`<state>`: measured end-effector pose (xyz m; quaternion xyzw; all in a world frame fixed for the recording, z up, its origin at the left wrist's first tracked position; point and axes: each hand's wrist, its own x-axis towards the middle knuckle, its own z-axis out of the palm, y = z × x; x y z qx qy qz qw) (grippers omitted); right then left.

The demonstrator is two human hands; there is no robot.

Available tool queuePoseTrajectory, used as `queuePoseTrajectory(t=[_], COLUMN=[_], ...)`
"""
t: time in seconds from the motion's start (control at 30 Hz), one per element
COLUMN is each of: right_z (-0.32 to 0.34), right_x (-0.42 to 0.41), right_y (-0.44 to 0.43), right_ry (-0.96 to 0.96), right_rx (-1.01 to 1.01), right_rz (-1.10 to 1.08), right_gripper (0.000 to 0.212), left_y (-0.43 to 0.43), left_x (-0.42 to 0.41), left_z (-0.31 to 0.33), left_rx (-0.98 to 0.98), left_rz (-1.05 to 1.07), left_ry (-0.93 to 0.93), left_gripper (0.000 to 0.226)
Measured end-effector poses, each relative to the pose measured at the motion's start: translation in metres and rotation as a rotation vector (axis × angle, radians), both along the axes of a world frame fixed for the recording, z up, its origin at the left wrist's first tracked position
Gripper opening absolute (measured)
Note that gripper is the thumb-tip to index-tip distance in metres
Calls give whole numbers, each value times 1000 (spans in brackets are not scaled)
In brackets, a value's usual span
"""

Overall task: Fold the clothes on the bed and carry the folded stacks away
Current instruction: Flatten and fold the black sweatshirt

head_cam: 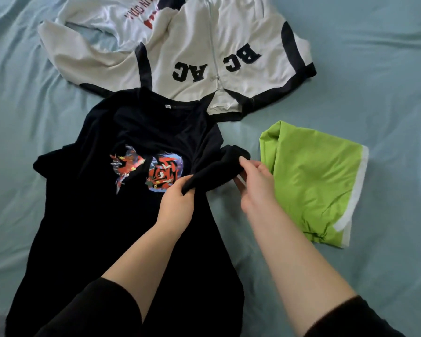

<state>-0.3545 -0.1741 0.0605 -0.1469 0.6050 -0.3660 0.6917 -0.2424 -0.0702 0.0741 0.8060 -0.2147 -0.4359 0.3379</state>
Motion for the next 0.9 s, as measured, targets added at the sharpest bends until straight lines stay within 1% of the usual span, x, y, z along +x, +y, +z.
queuePoseTrajectory(t=[0.03, 0.1, 0.13, 0.17, 0.2, 0.23, 0.27, 0.3, 0.37, 0.43, 0.47, 0.53, 0.57, 0.6, 0.63, 0.67, 0.7, 0.77, 0.8, 0.83, 0.87, 0.9], right_z=[9, 27, 35, 40, 45, 48, 51, 51, 52, 48, 47, 43, 43, 43, 45, 47, 49, 56, 63, 68, 75, 81], right_x=[-10, -31, -40, -49, -57, -63, -69, -75, -87, -103, -111, -127, -131, -133, -134, -133, -132, -131, -132, -135, -139, -142], right_y=[2, 7, 10, 13, 17, 22, 27, 31, 40, 42, 38, 24, 14, 4, -8, -18, -29, -45, -50, -51, -50, -46], right_ry=[35, 52, 46, 33, 18, 6, -7, -24, -82, -183, -226, -248, -239, -244, -253, -271, -273, -203, -175, -170, -186, -211], right_rx=[-88, -198, -231, -258, -277, -296, -306, -307, -268, -151, -66, 92, 146, 173, 175, 160, 124, 44, 9, -18, -32, -40], right_rz=[3, 36, 58, 80, 104, 128, 152, 186, 282, 289, 242, 128, 99, 92, 83, 76, 81, 107, 133, 163, 196, 233], right_gripper=[20, 21, 22, 24, 27, 31, 35, 39, 39, 33, 29, 19, 27, 41, 50, 50, 40, 19, 16, 18, 22, 25], left_y=[-4, -15, -22, -31, -40, -50, -59, -68, -83, -91, -93, -93, -91, -89, -86, -85, -84, -83, -83, -83, -84, -87], left_x=[-4, -17, -26, -35, -43, -52, -59, -66, -76, -85, -88, -95, -99, -103, -107, -110, -113, -118, -121, -123, -125, -127], left_z=[5, 19, 28, 38, 46, 52, 57, 62, 60, 55, 53, 53, 53, 52, 51, 50, 49, 48, 48, 50, 52, 54], left_rx=[14, -4, -51, -105, -143, -163, -149, -118, -38, -63, -96, -143, -156, -162, -157, -145, -128, -71, -42, -19, -10, -18], left_rz=[-36, -98, -103, -88, -60, -36, -31, -47, -83, -103, -126, -200, -262, -333, -390, -435, -456, -435, -393, -341, -305, -290], left_ry=[16, 34, 50, 92, 169, 265, 339, 385, 416, 386, 379, 416, 420, 412, 400, 385, 378, 390, 415, 462, 526, 591], left_gripper=[42, 63, 68, 68, 61, 50, 35, 27, 28, 19, 24, 40, 43, 44, 44, 43, 41, 29, 23, 24, 37, 56])
